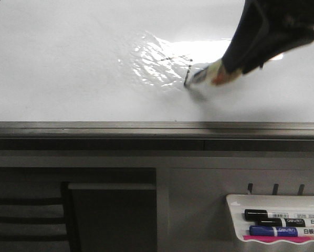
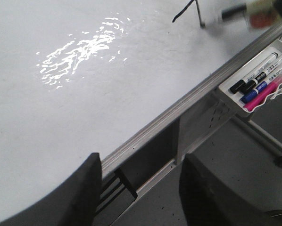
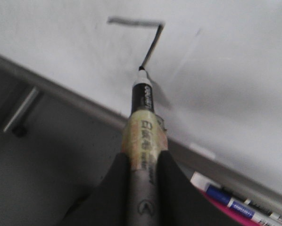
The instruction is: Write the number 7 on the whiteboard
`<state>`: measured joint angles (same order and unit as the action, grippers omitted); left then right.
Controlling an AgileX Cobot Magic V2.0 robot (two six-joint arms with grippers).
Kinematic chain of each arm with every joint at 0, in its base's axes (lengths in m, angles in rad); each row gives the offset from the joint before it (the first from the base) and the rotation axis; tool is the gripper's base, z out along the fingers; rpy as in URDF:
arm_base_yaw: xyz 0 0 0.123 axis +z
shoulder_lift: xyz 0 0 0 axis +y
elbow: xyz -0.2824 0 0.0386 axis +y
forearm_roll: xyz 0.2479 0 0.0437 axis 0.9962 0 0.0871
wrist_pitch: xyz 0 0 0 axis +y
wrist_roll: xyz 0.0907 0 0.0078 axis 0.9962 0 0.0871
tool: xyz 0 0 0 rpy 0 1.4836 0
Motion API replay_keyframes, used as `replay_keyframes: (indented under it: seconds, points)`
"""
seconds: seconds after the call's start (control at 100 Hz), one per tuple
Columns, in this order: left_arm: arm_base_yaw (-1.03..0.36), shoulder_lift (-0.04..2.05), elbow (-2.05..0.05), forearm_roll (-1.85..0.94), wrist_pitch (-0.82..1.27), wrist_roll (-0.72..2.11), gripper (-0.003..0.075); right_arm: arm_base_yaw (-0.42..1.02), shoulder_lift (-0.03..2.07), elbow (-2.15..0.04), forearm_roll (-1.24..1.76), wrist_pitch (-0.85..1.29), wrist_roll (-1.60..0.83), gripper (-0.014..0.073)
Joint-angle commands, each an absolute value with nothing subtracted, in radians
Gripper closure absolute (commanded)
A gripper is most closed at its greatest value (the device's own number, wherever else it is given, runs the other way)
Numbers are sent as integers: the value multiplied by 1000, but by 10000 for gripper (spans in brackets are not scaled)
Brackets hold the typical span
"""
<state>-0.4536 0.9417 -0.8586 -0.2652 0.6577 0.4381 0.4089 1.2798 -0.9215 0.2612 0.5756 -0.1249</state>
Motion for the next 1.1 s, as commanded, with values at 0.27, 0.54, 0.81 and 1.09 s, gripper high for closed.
replay_keyframes:
  seconds: [0.27,0.54,0.81,1.09]
  points:
    - [-483,937,-898,-309,608,530,374,436,1226,-959,230,542,-117,657]
    - [-684,1058,-1008,-336,752,742,374,578,1161,-1079,245,863,-709,657]
    - [-856,1207,-1052,-334,631,835,374,626,1146,-1079,245,847,-753,657]
    - [-889,1325,-1056,-334,525,870,374,626,1146,-1079,245,821,-753,657]
